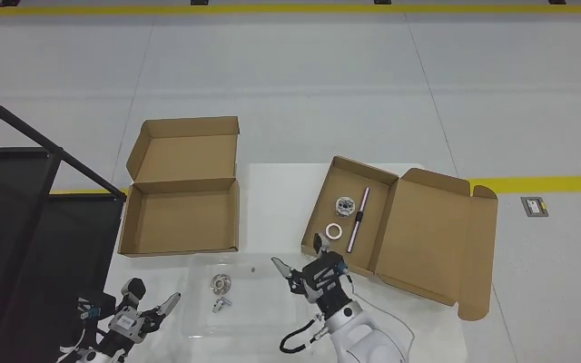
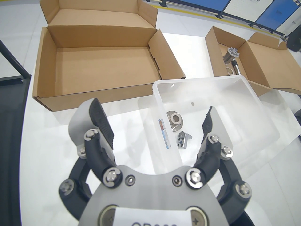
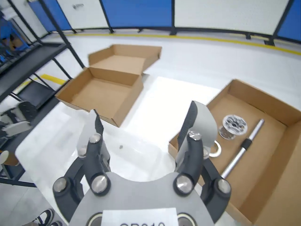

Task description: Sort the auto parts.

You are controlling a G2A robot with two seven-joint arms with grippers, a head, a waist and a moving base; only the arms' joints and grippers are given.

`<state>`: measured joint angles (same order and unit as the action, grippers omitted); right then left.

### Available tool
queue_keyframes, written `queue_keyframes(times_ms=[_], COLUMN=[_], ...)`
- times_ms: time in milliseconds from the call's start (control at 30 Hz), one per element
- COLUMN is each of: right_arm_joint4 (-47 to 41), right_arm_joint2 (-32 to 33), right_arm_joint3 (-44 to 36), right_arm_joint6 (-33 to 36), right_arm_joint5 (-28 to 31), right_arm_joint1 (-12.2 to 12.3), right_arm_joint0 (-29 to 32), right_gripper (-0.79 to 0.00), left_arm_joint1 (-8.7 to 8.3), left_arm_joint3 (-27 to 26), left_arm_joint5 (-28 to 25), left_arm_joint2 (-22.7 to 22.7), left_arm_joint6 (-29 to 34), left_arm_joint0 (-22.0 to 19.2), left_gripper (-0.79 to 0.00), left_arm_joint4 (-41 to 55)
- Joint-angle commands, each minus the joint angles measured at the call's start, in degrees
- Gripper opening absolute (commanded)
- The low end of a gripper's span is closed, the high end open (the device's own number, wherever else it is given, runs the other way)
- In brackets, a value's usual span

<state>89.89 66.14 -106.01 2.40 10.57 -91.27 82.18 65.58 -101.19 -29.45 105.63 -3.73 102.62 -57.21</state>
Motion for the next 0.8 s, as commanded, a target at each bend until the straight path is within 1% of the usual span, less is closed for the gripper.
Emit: queue_keyframes(times_ms=[0,300,400,433,533,633,700,767], right_arm_joint4=[0.0,0.0,1.3,1.5,3.8,8.2,11.5,14.0], right_arm_joint2=[0.0,0.0,-0.5,-0.5,-0.3,0.3,0.7,1.4], right_arm_joint3=[0.1,0.1,-0.1,-0.5,-3.1,-5.9,-7.7,-9.4], right_arm_joint6=[1.5,1.5,3.1,2.5,0.0,-2.8,-3.3,-4.6], right_arm_joint5=[-0.9,-0.9,2.0,2.6,5.2,8.8,11.2,12.4], right_arm_joint1=[0.0,0.0,0.3,0.4,1.1,2.1,2.8,3.4], right_arm_joint0=[-0.1,-0.1,0.0,0.4,2.9,6.4,8.6,10.7], right_gripper=[0.0,0.0,0.0,0.0,0.0,0.0,0.0,0.0], left_arm_joint1=[0.0,0.0,0.0,0.0,-0.17,-0.53,-0.8,-1.05], left_arm_joint3=[0.0,0.0,0.0,0.0,-3.0,-7.8,-11.1,-14.3], left_arm_joint5=[0.0,0.0,0.0,0.0,-0.8,-2.5,-3.1,-4.0], left_arm_joint2=[0.0,0.0,0.0,0.0,-0.2,-0.2,-0.3,-1.4], left_arm_joint6=[0.0,0.0,0.0,0.0,0.8,2.3,4.8,8.5], left_arm_joint0=[0.0,0.0,0.0,0.0,0.3,1.4,2.2,2.6], left_gripper=[0.0,0.0,0.0,0.0,0.0,0.0,0.0,0.0], left_arm_joint4=[0.0,0.0,0.0,0.0,-3.8,-10.8,-16.4,-21.8])
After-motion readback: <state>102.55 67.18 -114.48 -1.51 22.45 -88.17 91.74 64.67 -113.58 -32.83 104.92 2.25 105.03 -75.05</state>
